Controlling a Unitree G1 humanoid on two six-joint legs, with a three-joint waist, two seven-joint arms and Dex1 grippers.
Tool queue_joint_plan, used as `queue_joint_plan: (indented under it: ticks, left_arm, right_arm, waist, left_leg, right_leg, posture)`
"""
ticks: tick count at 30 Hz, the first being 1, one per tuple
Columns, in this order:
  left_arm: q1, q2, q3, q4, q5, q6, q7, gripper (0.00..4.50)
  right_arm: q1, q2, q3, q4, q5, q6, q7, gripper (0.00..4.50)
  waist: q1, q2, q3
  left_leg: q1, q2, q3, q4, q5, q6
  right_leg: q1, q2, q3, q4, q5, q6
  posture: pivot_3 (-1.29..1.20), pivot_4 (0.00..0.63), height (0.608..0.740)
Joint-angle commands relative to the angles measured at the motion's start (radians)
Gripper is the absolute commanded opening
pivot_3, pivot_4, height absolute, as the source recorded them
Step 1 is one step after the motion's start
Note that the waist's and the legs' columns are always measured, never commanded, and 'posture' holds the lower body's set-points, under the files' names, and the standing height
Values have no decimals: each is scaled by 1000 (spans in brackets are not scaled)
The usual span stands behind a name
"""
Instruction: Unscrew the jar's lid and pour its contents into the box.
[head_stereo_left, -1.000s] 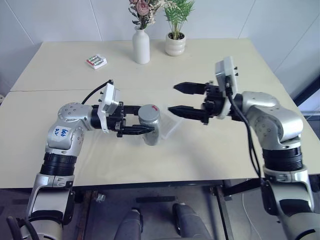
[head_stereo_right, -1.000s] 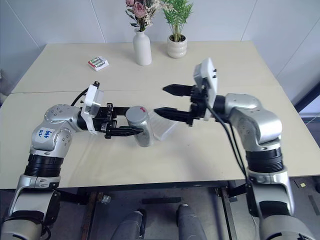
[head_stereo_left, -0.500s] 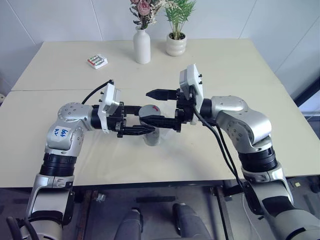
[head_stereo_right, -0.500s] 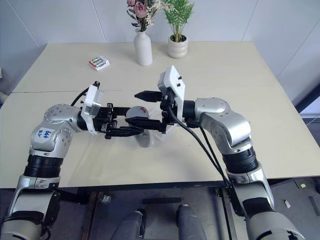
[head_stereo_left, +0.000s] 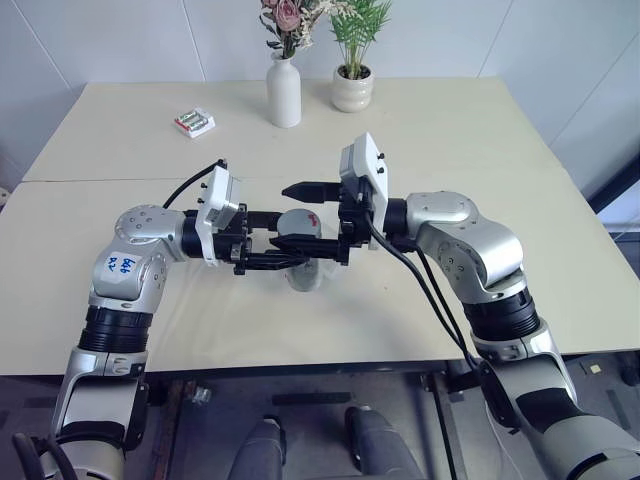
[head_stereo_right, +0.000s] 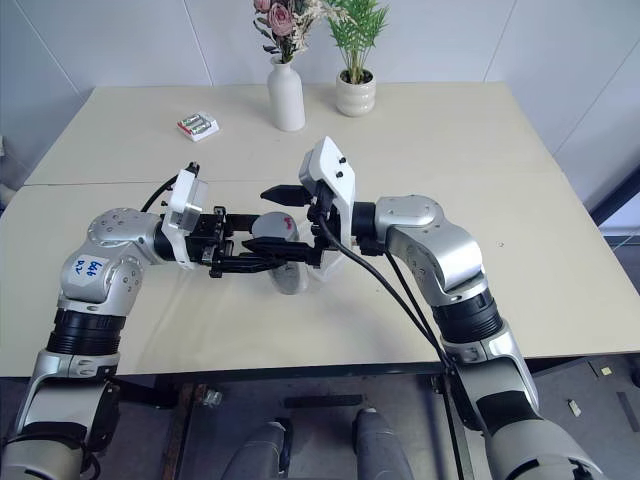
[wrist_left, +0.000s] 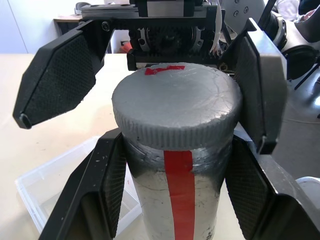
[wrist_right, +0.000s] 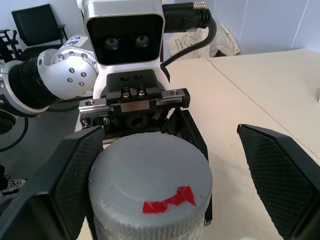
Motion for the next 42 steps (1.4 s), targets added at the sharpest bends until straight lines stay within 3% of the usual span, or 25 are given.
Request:
queue_joint_plan:
  ticks: [1,29,36,42]
  left_arm:
    - [1,9,19,-39,-23,-2,-2,2460]
    - [1,11,19,-37,-25,0,-2,2460]
    - [6,14,20,-45,-26,5,-1,2460]
    - [9,14,19,-51,-27,9,0,2460]
  right_arm:
    - [-26,-25,-29,0,-5,-11,8,4475]
    - [61,-259,-175,64,29,-13,84,4475]
    - [56,-228,-208,-56,177,79,116,4475]
    - [20,-141,-151,-115,184,102,48,4475]
  waist:
    - [0,0,0]
    - [2,0,0]
    - [-1,0,0]
    - [1,0,0]
  left_leg:
    - [0,0,0,0,0,0]
    - [0,0,1,0,0,0]
    - [0,1,1,0,0,0]
    - [0,0,0,1,0,0]
  right_leg:
    - [0,0,0,0,0,0]
    - [0,0,0,0,0,0]
    - [0,1,0,-1,0,0]
    - [0,0,0,0,0,0]
  posture:
    - [0,150,740]
    - [0,150,740]
    - [0,150,740]
    - [0,150,740]
